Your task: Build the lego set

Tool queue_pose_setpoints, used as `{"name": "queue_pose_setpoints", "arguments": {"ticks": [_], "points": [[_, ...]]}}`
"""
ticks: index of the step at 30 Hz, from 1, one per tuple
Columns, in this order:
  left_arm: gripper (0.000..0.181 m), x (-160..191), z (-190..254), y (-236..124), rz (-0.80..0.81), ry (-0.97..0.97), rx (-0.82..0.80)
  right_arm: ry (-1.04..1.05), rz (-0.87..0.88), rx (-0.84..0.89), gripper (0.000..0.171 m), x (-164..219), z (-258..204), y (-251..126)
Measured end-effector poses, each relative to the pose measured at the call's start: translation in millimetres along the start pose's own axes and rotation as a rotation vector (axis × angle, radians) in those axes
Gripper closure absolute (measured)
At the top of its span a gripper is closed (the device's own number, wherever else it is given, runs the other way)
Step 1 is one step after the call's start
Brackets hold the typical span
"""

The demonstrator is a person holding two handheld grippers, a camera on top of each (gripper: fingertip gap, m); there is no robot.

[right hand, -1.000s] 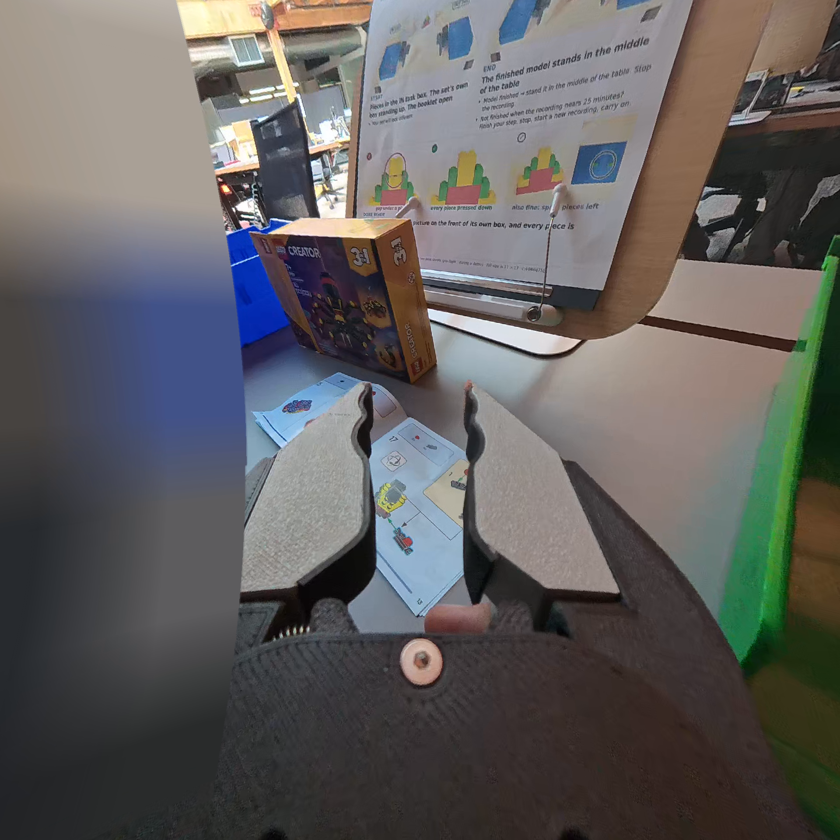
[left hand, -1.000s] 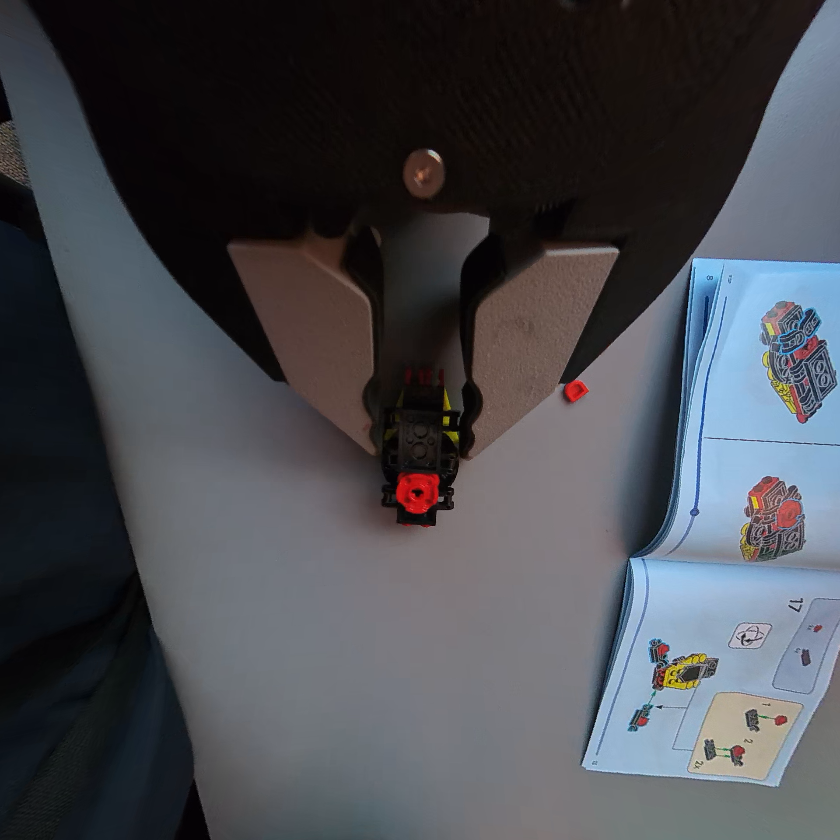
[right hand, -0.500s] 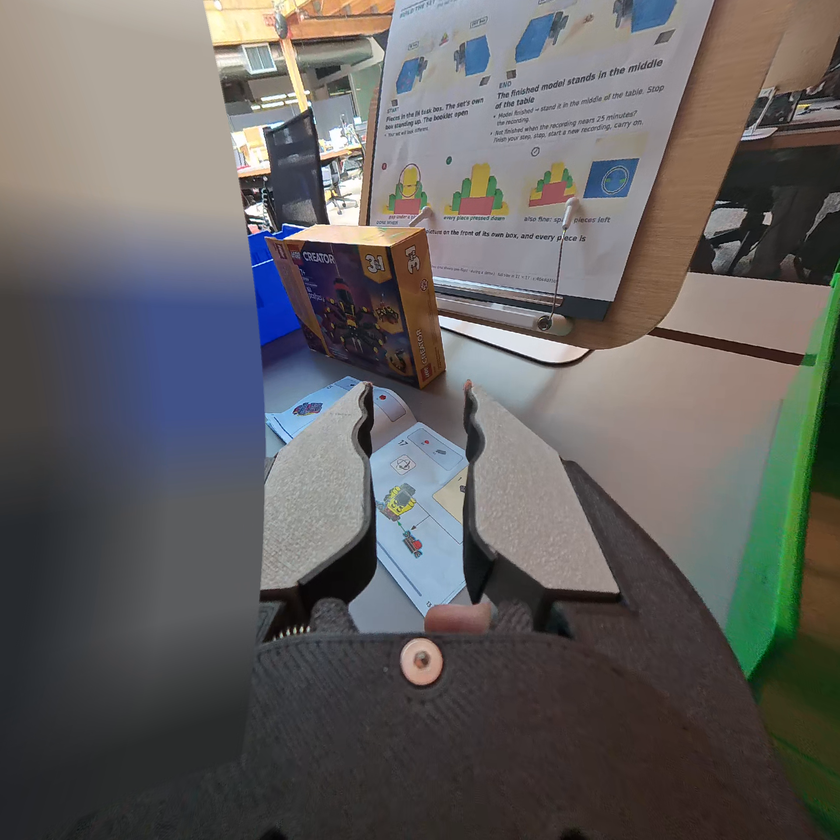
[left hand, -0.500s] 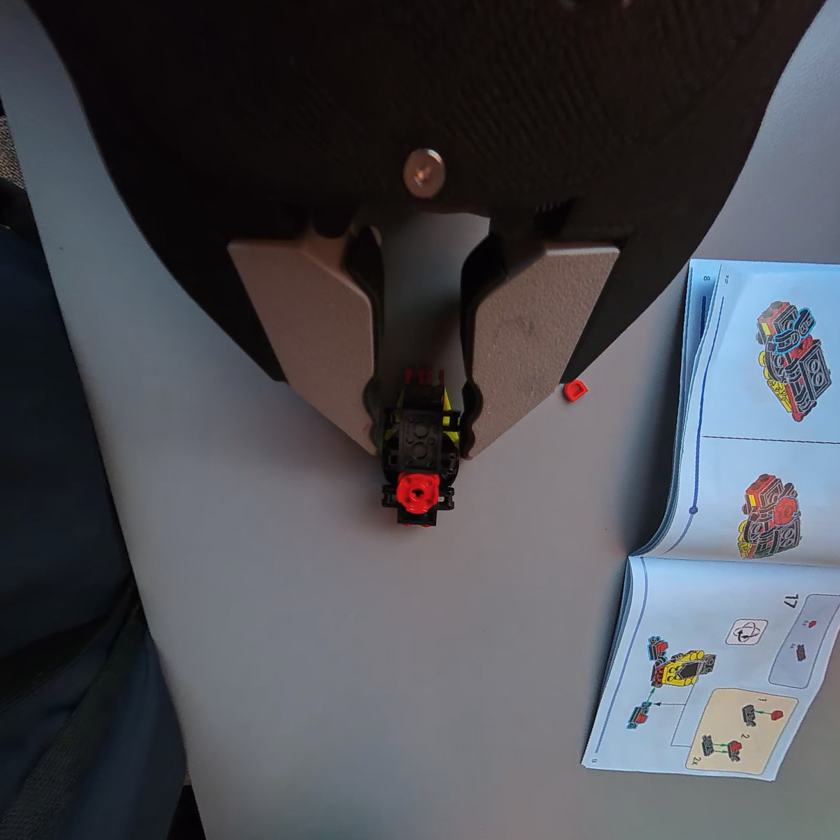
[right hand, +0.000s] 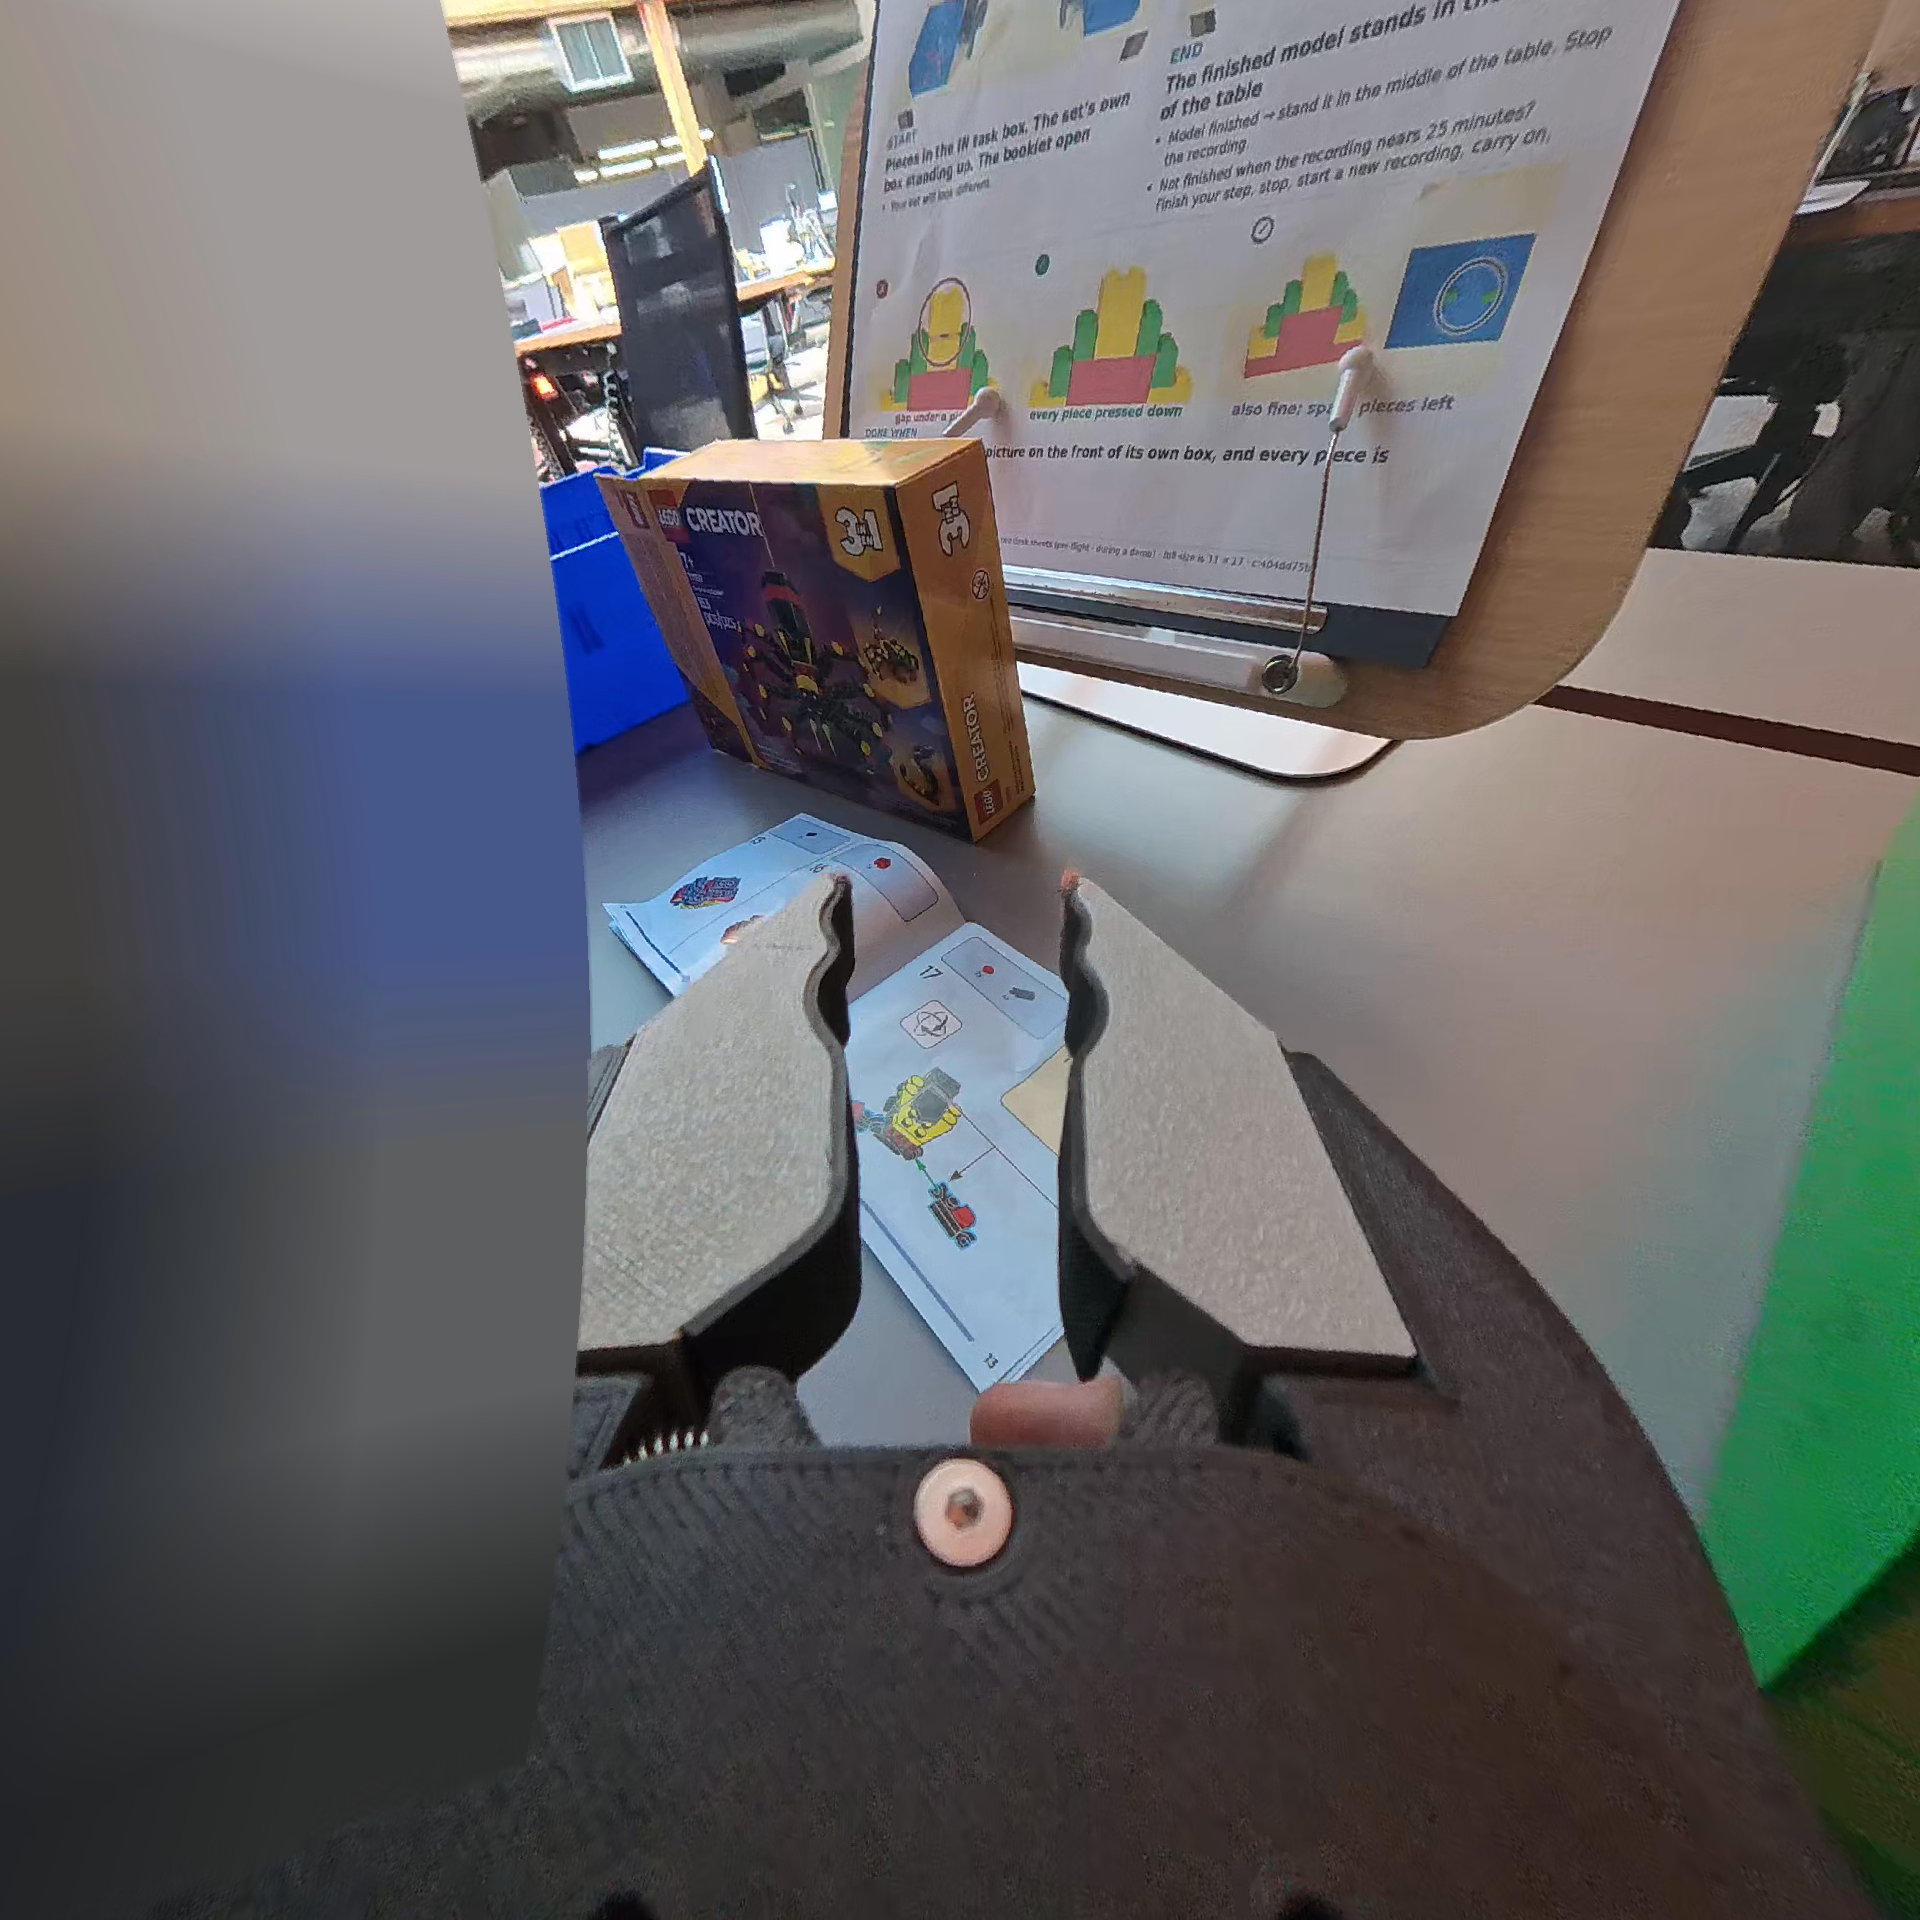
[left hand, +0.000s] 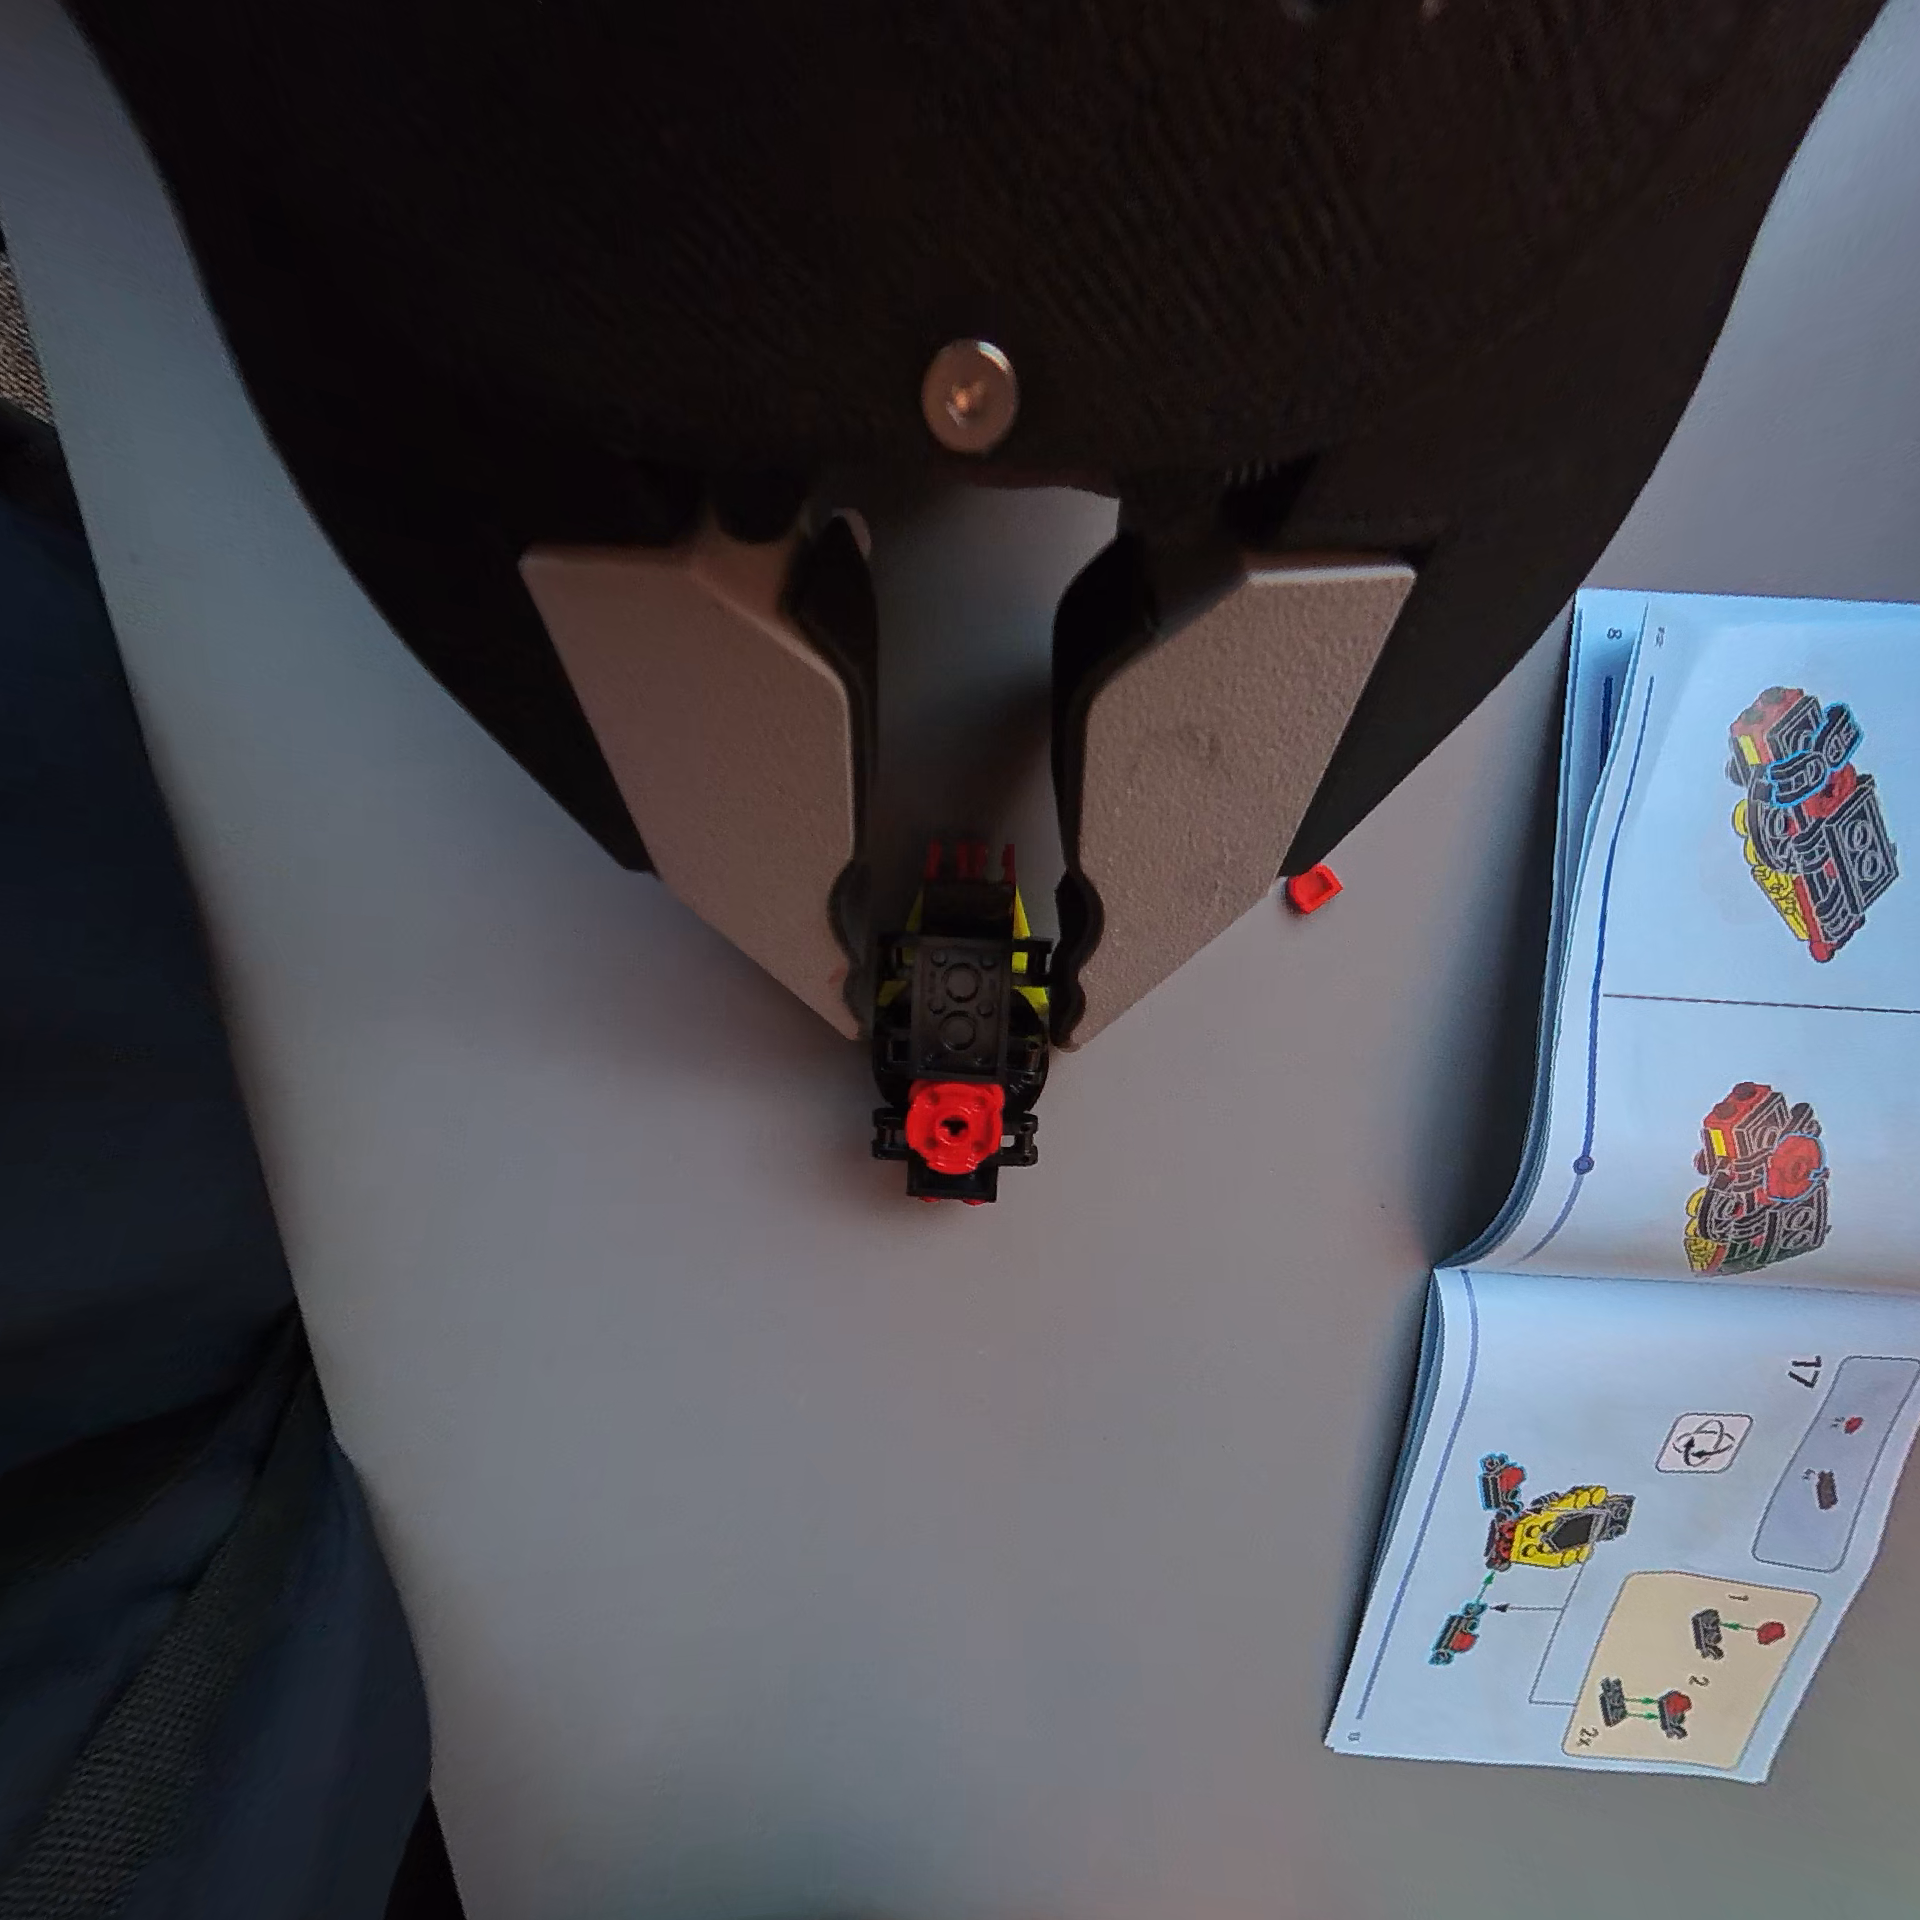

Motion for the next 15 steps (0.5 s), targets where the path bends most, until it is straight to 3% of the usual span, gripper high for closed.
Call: {"name": "queue_pose_setpoints", "arguments": {"ticks": [1, 9, 15], "points": [[0.151, 0, 0, -1, 0.0, -0.006, -0.002, -0.004, -0.008, 0.001, 0.135, 2, -1, 2], [0.144, -10, -3, 5, 0.006, -0.067, -0.025, -0.069, -0.04, 0.04, 0.134, 8, -2, 10], [0.138, -34, -1, -19, 0.179, -0.148, 0.066, -0.139, -0.017, 0.094, 0.134, 4, 0, 7]]}}
Point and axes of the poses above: each gripper's, where its closed fingertips meet, y out along the fingers, x out of its underside, z = x × y across the jaws, the point moved 1 cm from there along -y, back along the fingers, and after that the axes turned 13 degrees about -z, right-handed, at the moved point
